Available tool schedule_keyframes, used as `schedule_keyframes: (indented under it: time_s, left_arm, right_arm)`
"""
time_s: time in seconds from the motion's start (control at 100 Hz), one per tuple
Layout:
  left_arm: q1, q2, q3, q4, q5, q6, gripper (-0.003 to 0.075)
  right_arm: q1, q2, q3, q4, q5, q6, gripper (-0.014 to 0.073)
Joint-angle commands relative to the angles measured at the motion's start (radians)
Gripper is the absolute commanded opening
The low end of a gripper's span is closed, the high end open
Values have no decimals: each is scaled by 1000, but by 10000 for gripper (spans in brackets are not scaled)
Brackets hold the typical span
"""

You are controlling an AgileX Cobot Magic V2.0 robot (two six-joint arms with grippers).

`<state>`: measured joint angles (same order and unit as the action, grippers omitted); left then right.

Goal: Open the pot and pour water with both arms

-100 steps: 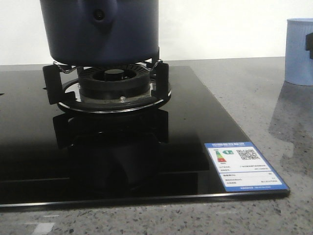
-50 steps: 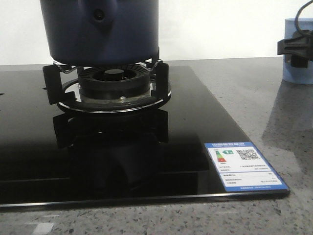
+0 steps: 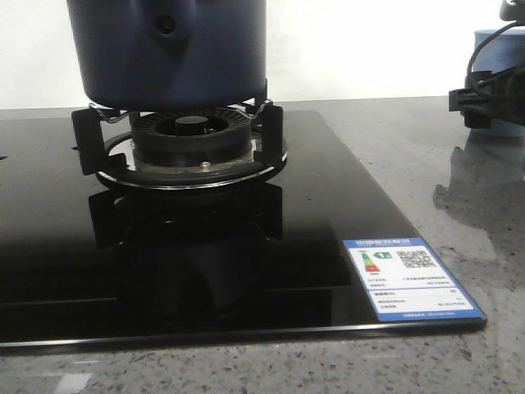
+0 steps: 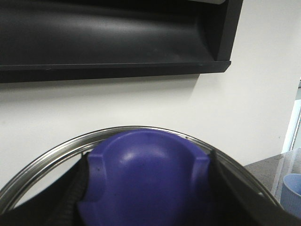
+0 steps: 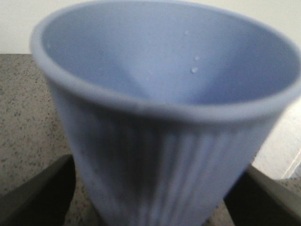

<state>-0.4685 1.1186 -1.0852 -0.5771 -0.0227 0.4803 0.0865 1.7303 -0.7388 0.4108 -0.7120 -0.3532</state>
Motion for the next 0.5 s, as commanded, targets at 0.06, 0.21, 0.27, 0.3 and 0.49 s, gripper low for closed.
schedule_keyframes:
  time_s: [0.06,0.21,0.27,0.3,0.49]
  left_arm:
    - [3,-30,-35,2,-92,0,356]
    - [3,-30,-35,2,-92,0,356]
    - [3,-30,-35,2,-92,0,356]
    - [3,-30,-35,2,-92,0,356]
    - [3,-30,-35,2,-92,0,356]
  right_arm:
    - [-5,-17,-63,-24,-89,0,580]
    - [-9,-16,-67,10,-110,0,577]
    - [-16,-16,-67,14,-110,0,570]
    - [-20,-16,-67,14,-110,0,561]
    - [-22,-16,-67,27,-103,0,384]
